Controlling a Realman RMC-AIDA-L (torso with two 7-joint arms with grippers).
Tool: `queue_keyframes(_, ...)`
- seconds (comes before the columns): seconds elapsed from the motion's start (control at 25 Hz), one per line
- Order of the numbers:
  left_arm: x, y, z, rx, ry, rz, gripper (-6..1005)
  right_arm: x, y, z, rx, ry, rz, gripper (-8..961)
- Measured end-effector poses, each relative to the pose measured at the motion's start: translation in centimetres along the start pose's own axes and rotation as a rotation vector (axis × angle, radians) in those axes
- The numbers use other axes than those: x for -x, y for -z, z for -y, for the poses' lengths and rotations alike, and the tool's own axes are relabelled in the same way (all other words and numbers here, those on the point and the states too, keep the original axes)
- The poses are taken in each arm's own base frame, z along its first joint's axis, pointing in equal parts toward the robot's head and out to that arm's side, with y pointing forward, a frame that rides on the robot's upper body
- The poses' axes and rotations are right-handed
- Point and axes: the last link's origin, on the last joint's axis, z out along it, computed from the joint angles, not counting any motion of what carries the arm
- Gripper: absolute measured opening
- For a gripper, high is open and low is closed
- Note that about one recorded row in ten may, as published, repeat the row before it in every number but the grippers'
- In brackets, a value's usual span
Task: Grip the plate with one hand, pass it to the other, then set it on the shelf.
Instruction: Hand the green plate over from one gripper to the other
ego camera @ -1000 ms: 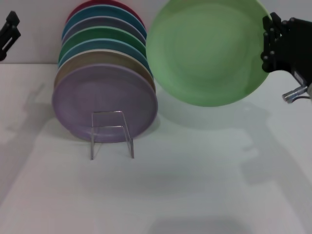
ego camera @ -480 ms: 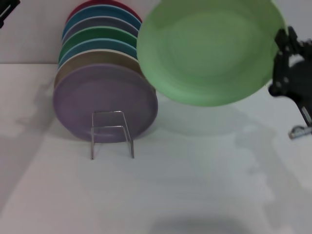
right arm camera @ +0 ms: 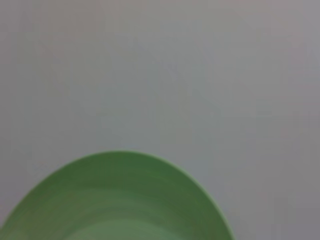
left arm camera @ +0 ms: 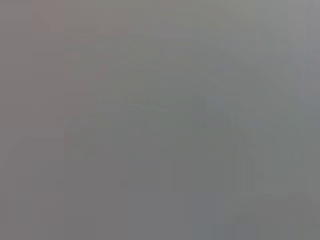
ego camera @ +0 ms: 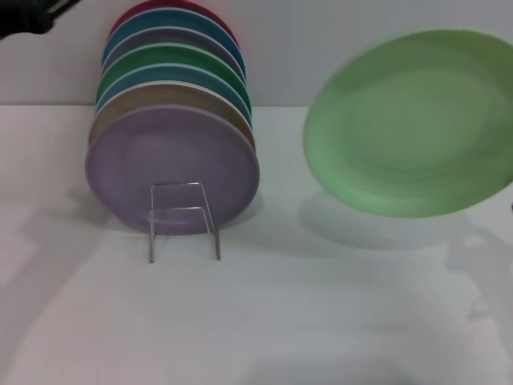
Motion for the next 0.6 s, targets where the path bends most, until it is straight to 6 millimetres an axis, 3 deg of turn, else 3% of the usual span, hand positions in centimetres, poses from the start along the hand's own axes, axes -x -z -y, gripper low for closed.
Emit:
queue_keyframes(0.36, -1.9, -2.4, -4.0, 0.014, -0.189, 0.271, 807, -0.9, -0.2, 1.0, 0.013, -0.042, -0.012, 20)
queue_keyframes(0.6, -2.3, -3.5, -4.3, 0.052, -0.192, 0.341, 807, -1.1, -0.1, 1.4, 0.025, -0.043, -0.014, 20)
